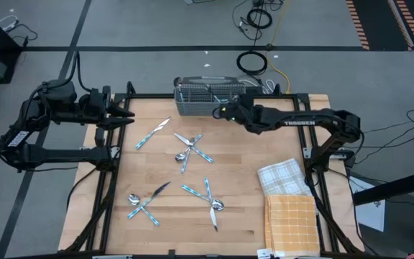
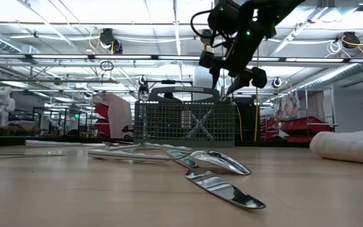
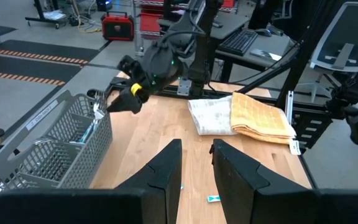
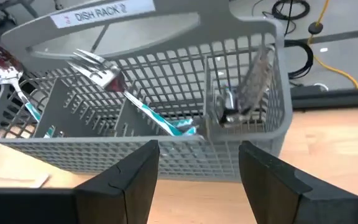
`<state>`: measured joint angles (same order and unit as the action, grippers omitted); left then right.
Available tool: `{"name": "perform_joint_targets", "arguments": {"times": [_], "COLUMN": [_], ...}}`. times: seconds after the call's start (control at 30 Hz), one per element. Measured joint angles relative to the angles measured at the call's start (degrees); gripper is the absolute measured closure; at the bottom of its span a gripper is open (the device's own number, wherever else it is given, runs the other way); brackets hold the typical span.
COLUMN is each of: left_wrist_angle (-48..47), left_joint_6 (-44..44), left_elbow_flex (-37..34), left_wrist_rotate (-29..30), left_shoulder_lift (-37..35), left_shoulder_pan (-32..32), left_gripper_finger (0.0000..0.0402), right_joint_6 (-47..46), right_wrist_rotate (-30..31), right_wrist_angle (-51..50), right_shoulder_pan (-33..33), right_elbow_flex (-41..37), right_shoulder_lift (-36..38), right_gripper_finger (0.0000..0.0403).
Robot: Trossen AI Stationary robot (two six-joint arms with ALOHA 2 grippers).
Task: Sort silverware
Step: Adjust the gray silverware basket
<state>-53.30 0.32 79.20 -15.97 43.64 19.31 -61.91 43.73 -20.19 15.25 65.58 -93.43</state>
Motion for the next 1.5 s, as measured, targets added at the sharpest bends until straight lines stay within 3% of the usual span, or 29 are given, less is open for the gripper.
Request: {"name": "perform_joint_targets", "arguments": {"times": [0.43,0.73,0.83,1.03,1.1,1.37,1.5], "left_wrist_angle": [0.0,0.0,0.0,0.0,0.01,0.39,0.59], "left_joint_6": [0.04,0.52,0.72,1.57,1.54,1.57,1.57], "left_elbow_flex": [0.0,0.0,0.0,0.0,0.0,0.0,0.0], "left_wrist_rotate": [0.0,0.0,0.0,0.06,0.11,0.22,0.23], "left_shoulder_lift": [0.0,0.0,0.0,0.0,0.0,0.02,0.07], "left_shoulder_pan": [0.0,0.02,0.0,0.01,0.0,0.01,0.01], "left_gripper_finger": [0.0307,0.0307,0.0307,0.0307,0.0307,0.0307,0.0307], "right_joint_6": [4.78,4.88,5.81,9.21,10.11,18.26,23.97], "right_wrist_rotate": [-0.84,-6.57,-8.48,-9.83,-10.95,-13.02,-12.84], "right_wrist_angle": [9.41,9.81,10.66,14.82,15.75,15.13,9.69], "right_shoulder_pan": [4.22,7.49,8.22,8.9,9.16,8.87,8.64], "right_elbow_flex": [-3.02,-3.02,-3.02,-3.02,-2.63,4.09,10.1], "right_shoulder_lift": [-0.31,-0.28,-0.28,-0.28,-0.3,-0.33,-0.31], "right_gripper_finger": [0.0195,0.02,0.0231,0.0362,0.039,0.0399,0.0399]}}
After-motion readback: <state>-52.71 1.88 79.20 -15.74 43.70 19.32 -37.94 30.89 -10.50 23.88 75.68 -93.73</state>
